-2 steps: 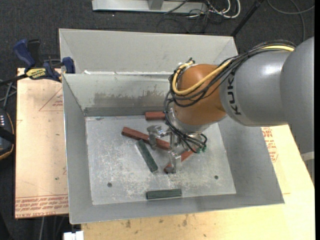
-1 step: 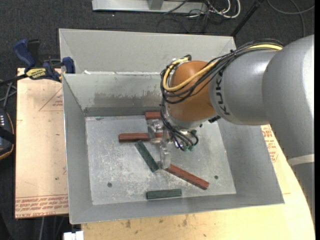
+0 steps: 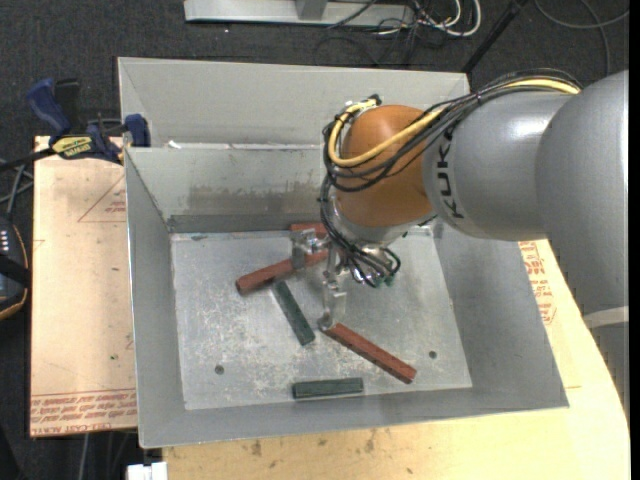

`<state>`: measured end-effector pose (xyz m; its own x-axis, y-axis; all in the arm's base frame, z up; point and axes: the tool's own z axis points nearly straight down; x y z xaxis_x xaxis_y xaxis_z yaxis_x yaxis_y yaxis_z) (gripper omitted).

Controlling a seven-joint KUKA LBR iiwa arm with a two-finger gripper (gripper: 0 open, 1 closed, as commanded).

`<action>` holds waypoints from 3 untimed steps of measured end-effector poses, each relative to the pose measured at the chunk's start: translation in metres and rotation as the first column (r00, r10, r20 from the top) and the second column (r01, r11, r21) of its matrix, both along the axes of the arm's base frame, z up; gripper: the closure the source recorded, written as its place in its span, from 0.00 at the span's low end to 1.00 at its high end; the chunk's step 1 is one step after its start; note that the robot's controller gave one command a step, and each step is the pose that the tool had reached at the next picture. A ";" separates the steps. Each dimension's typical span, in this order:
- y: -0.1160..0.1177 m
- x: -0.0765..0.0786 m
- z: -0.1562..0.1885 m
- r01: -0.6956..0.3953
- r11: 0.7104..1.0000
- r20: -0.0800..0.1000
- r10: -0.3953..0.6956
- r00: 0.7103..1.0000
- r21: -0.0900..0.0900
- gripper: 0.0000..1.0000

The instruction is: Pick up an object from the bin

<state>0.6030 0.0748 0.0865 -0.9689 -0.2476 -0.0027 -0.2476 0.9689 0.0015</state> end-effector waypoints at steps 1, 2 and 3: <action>-0.001 0.004 0.002 -0.074 0.997 0.002 0.074 0.997 -0.001 0.00; -0.018 -0.005 0.033 -0.259 0.966 -0.007 0.259 0.966 0.003 0.00; 0.043 0.047 -0.014 0.055 0.998 0.002 -0.055 0.998 0.002 1.00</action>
Offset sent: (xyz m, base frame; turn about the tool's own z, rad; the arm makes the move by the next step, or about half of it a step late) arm -0.0091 -0.0410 0.0645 -0.2861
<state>0.6502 0.1174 0.0722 -0.9810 -0.1938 -0.0056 -0.1938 0.9810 0.0030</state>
